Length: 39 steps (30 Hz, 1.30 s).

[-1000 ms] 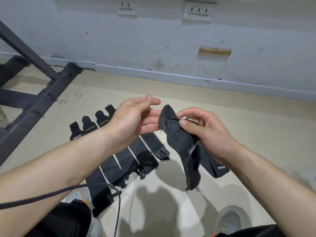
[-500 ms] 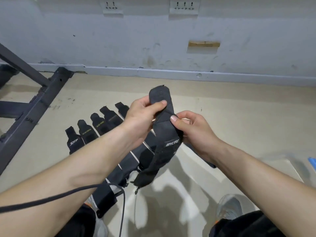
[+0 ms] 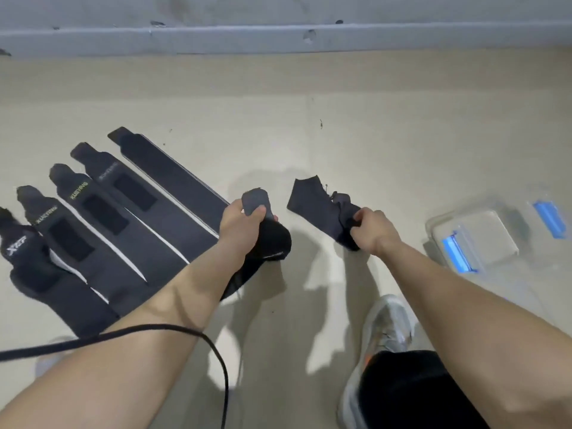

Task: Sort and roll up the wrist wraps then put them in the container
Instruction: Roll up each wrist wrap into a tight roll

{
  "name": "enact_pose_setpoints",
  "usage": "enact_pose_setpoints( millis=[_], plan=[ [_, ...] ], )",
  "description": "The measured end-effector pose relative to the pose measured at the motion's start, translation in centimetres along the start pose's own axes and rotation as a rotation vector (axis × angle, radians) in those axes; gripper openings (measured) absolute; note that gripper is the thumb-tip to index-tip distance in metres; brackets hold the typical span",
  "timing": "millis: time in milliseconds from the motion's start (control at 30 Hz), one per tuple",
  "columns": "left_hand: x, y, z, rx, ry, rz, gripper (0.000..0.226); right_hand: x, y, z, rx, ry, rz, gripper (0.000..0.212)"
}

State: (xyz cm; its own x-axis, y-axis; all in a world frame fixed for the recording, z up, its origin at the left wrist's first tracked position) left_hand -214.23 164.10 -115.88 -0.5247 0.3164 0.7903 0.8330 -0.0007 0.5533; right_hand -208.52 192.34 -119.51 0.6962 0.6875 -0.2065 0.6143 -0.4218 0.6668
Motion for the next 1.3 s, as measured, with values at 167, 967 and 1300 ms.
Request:
enact_pose_setpoints(
  millis=[167,967,1300],
  plan=[
    [-2.9,-4.0,2.4,-0.017,0.011,-0.085,0.026,2.5,-6.8,1.9,0.068,-0.058,0.149,0.054],
    [10.7,8.8,-4.0,-0.186,-0.109,0.133,0.029,-12.5,12.4,-9.8,-0.355,-0.739,-0.486,0.019],
    [20.9,23.7,-12.7,-0.210,0.164,0.404,0.027,-17.8,31.9,-15.6,-0.255,-0.862,-0.870,0.018]
  ],
)
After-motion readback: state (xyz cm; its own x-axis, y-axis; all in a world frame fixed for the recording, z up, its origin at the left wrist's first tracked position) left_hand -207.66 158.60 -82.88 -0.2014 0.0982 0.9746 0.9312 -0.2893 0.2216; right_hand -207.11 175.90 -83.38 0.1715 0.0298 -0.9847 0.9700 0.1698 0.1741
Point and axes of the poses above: each hand's wrist, its own y-axis away from the middle knuckle, its own z-axis out of the palm, x = y × z, the point moved 7 cm from there along -y, towards the middle knuckle, and after that the axes turned 5 degrees about z, right-handed, at the moved point
